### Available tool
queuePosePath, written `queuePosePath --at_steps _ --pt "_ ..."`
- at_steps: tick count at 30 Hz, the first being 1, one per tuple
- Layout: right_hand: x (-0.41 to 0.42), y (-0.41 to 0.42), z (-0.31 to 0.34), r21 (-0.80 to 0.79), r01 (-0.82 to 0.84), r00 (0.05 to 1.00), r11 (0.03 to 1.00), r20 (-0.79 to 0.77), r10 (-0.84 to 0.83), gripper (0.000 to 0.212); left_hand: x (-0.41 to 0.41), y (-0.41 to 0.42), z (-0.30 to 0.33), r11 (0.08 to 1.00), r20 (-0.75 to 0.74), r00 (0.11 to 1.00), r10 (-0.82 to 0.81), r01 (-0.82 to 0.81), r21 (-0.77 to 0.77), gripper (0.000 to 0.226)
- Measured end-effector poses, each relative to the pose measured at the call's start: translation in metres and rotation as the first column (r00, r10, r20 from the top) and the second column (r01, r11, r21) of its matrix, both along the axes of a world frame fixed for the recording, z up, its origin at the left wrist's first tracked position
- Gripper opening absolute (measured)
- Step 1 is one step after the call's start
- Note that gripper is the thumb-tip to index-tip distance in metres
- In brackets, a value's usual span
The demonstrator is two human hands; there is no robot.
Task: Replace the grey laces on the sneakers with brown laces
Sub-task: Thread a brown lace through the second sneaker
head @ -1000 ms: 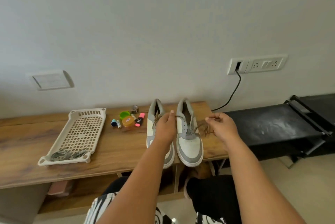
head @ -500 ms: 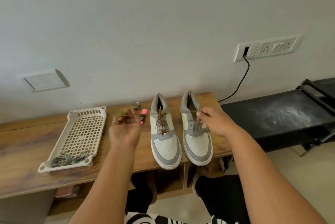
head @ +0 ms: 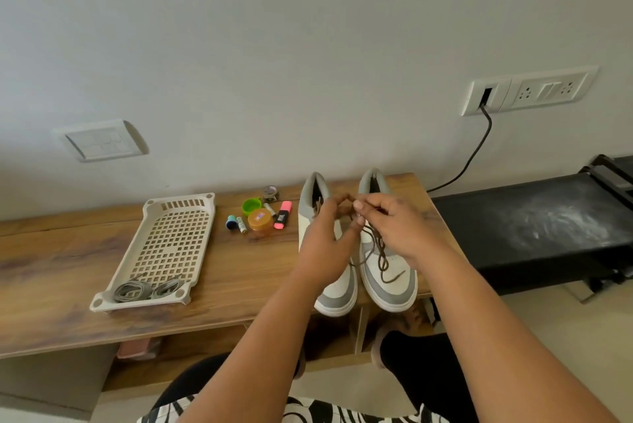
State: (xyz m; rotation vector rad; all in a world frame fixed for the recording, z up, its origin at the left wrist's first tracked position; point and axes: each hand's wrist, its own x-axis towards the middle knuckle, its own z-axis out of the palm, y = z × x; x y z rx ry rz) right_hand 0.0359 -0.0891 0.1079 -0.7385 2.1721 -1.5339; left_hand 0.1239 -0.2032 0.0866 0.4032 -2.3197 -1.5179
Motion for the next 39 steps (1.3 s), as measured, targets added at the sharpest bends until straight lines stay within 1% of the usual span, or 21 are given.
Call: queuePosePath --at_steps 1,2,4,7,9,11,12,14,16,18,20,23,25,26,27,29,30,34,37,38,39 --pt "0.001 -0.002 -0.001 -0.077 0.02 0.998 0.997 0.062 -0.015 0.018 0.001 0.001 0.002 0.989 -0.023 1.0 0.005 -0.001 0.146 0.029" --pt "0.0 -0.003 -0.001 -0.12 0.04 0.997 0.992 0.068 -0.033 0.018 0.001 0.001 0.005 0.964 -0.042 0.999 0.029 -0.017 0.265 0.018" --pt "-0.003 -0.002 -0.001 -0.144 0.051 0.997 0.988 0.061 -0.043 0.019 0.003 -0.004 0.009 0.945 -0.045 0.995 0.091 -0.072 0.318 0.01" --pt "-0.006 0.002 -0.002 -0.096 0.007 0.999 0.995 0.052 -0.002 0.012 0.003 -0.018 0.007 0.926 0.012 0.984 0.18 -0.173 0.334 0.013" --pt "-0.008 0.005 -0.005 0.018 0.02 0.998 1.0 -0.055 -0.019 0.01 0.003 -0.026 0.007 0.88 0.049 0.966 0.252 -0.25 0.403 0.016" --pt "-0.011 0.006 -0.003 0.002 0.108 0.989 0.994 -0.102 -0.107 0.01 0.002 -0.034 0.009 0.8 0.065 0.947 0.316 -0.302 0.519 0.02" --pt "-0.011 0.007 -0.001 -0.066 0.157 0.984 0.985 -0.074 -0.162 0.01 0.002 -0.038 0.012 0.74 0.071 0.939 0.337 -0.311 0.597 0.021" --pt "-0.015 0.009 0.003 -0.217 0.276 0.961 0.936 0.09 -0.263 0.013 0.004 -0.044 0.02 0.58 0.09 0.921 0.378 -0.312 0.752 0.024" --pt "-0.02 0.012 0.003 -0.267 0.405 0.911 0.875 0.198 -0.361 0.018 0.006 -0.051 0.022 0.445 0.108 0.895 0.433 -0.316 0.838 0.026" --pt "-0.028 0.017 -0.003 -0.204 0.518 0.852 0.831 0.206 -0.48 0.022 0.009 -0.055 0.024 0.398 0.111 0.874 0.473 -0.325 0.858 0.026" --pt "-0.034 0.021 -0.008 -0.154 0.608 0.789 0.779 0.223 -0.572 0.022 0.009 -0.059 0.022 0.381 0.116 0.853 0.508 -0.343 0.858 0.023" --pt "-0.038 0.023 -0.013 -0.147 0.711 0.689 0.688 0.341 -0.639 0.021 0.011 -0.063 0.023 0.325 0.106 0.834 0.542 -0.325 0.888 0.026" --pt "-0.037 0.025 -0.012 -0.119 0.756 0.623 0.643 0.429 -0.654 0.019 0.014 -0.064 0.026 0.299 0.073 0.85 0.521 -0.263 0.917 0.027" --pt "-0.036 0.026 -0.012 -0.108 0.768 0.598 0.632 0.474 -0.646 0.018 0.014 -0.063 0.027 0.312 0.051 0.86 0.508 -0.239 0.919 0.026" --pt "-0.035 0.026 -0.011 -0.106 0.767 0.588 0.633 0.513 -0.626 0.017 0.014 -0.062 0.027 0.369 0.033 0.868 0.495 -0.244 0.897 0.026" --pt "-0.033 0.023 -0.009 -0.14 0.73 0.617 0.669 0.555 -0.558 0.015 0.014 -0.058 0.026 0.542 0.017 0.879 0.477 -0.31 0.781 0.025" --pt "-0.031 0.021 -0.008 -0.171 0.7 0.652 0.693 0.549 -0.523 0.017 0.013 -0.054 0.025 0.601 0.006 0.882 0.471 -0.326 0.73 0.025" --pt "-0.023 0.01 -0.003 -0.242 0.612 0.769 0.753 0.406 -0.494 0.038 0.012 -0.045 0.026 0.675 0.002 0.877 0.481 -0.372 0.637 0.03" --pt "-0.023 0.012 0.001 -0.282 0.613 0.773 0.738 0.409 -0.486 0.042 0.014 -0.052 0.024 0.773 -0.066 0.832 0.55 -0.478 0.417 0.041" --pt "-0.023 0.013 0.001 -0.229 0.609 0.782 0.759 0.336 -0.525 0.042 0.016 -0.056 0.025 0.78 -0.086 0.82 0.566 -0.499 0.377 0.043" --pt "-0.026 0.016 -0.001 -0.109 0.589 0.804 0.801 0.176 -0.567 0.039 0.017 -0.058 0.025 0.782 -0.081 0.819 0.568 -0.506 0.364 0.043"
